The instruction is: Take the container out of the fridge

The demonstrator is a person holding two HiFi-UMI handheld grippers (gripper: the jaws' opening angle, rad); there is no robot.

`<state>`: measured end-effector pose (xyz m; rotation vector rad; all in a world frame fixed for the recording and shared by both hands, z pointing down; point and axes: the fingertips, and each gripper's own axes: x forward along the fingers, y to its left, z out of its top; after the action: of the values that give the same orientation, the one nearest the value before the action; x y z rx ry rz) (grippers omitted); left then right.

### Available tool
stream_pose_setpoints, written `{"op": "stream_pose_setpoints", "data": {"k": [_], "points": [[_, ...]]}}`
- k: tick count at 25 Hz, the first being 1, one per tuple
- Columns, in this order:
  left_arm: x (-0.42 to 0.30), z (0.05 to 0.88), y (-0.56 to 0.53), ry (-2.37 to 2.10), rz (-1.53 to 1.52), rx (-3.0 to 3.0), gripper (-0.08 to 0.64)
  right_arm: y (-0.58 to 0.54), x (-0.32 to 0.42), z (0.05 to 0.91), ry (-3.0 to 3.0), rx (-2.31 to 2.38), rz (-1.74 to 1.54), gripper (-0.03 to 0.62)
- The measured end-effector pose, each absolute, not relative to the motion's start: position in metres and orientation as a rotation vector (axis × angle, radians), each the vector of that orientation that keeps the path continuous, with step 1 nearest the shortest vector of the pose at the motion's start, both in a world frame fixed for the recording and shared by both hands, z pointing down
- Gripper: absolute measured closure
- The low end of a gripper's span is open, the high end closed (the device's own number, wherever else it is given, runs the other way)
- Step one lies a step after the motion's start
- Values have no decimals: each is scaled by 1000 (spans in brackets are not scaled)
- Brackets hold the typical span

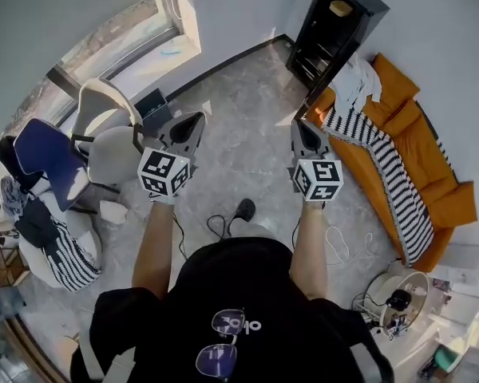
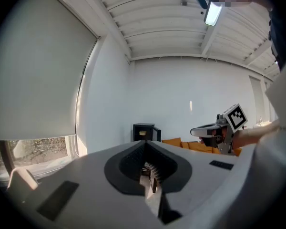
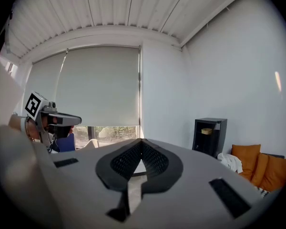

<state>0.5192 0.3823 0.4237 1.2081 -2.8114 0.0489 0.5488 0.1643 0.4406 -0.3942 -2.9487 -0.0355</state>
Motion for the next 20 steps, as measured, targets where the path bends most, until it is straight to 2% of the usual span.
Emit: {"op": "stream_pose_setpoints", "data": {"k": [7,15,20], "points": [[449,423,340,-2808,-48,1214,560,125,472,434,-2957,-387,-62,591],[389,441,323,-2773,-45,1144,560,113,411,468,-2889,-422,14,591],[327,452,326,-2767,-64,1111,560,105,354,481,-2872,-408,28,591]]}}
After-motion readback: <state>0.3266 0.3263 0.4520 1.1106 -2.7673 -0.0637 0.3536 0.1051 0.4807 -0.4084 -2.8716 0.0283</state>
